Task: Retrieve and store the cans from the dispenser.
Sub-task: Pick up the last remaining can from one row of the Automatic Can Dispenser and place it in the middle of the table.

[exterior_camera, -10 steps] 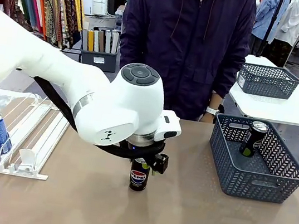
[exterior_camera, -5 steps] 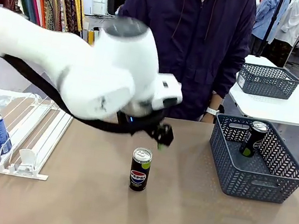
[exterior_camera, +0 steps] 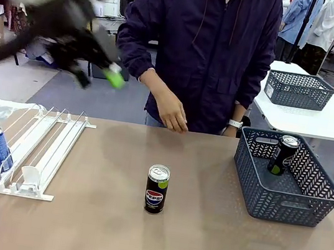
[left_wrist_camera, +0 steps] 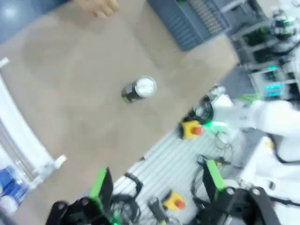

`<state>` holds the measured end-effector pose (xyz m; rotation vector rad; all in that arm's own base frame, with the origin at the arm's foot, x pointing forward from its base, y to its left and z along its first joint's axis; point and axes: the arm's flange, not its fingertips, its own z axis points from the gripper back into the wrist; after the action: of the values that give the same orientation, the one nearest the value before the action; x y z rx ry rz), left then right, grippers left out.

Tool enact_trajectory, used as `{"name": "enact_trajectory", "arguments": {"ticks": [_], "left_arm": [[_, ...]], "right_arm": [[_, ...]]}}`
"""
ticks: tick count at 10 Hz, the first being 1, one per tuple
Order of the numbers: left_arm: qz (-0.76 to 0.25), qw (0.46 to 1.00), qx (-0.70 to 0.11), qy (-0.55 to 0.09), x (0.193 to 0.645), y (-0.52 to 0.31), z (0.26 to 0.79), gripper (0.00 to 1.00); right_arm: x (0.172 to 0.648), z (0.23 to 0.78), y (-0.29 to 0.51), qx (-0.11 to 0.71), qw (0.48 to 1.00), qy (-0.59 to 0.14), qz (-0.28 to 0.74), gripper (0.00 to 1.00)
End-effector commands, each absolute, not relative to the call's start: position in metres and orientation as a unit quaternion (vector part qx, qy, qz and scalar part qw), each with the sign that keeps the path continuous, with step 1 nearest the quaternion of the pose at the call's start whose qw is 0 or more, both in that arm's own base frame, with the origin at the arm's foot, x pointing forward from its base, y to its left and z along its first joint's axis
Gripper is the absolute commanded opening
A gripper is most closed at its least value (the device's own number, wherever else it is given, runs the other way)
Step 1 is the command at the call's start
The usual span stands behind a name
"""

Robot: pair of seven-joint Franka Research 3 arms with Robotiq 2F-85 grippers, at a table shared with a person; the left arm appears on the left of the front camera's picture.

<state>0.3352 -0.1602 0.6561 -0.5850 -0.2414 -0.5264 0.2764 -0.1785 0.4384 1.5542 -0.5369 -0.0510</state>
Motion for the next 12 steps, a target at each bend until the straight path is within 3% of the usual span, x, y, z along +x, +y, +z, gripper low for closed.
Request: {"name": "enact_trajectory", "arguments": {"ticks": [1, 3, 6, 8, 9, 12], "left_arm": [[-0.204, 0.886, -0.407, -0.093, 0.344, -0.056, 0.65, 1.0], [-0.134, 0.842, -0.498, -0.159, 0.306, 0.035, 0.615, 1.0], [-0.068, 0.8, -0.566, -0.187, 0.262, 0.103, 0.545, 1.0], [-0.083, 0.825, -0.545, -0.127, 0.277, 0.096, 0.536, 1.0], [-0.055, 0.811, -0.557, -0.173, 0.257, 0.116, 0.533, 1.0], [-0.055, 0.811, -0.557, -0.173, 0.257, 0.116, 0.533, 1.0]], "right_arm": [[0.275, 0.441, -0.179, 0.694, 0.679, -0.24, -0.017, 1.0], [0.275, 0.441, -0.179, 0.694, 0.679, -0.24, -0.017, 1.0], [0.275, 0.441, -0.179, 0.694, 0.679, -0.24, -0.017, 1.0], [0.275, 0.441, -0.179, 0.694, 0.679, -0.24, -0.017, 1.0], [0.275, 0.441, -0.179, 0.694, 0.679, -0.24, -0.017, 1.0], [0.275, 0.441, -0.179, 0.694, 0.679, -0.24, -0.017, 1.0]]}}
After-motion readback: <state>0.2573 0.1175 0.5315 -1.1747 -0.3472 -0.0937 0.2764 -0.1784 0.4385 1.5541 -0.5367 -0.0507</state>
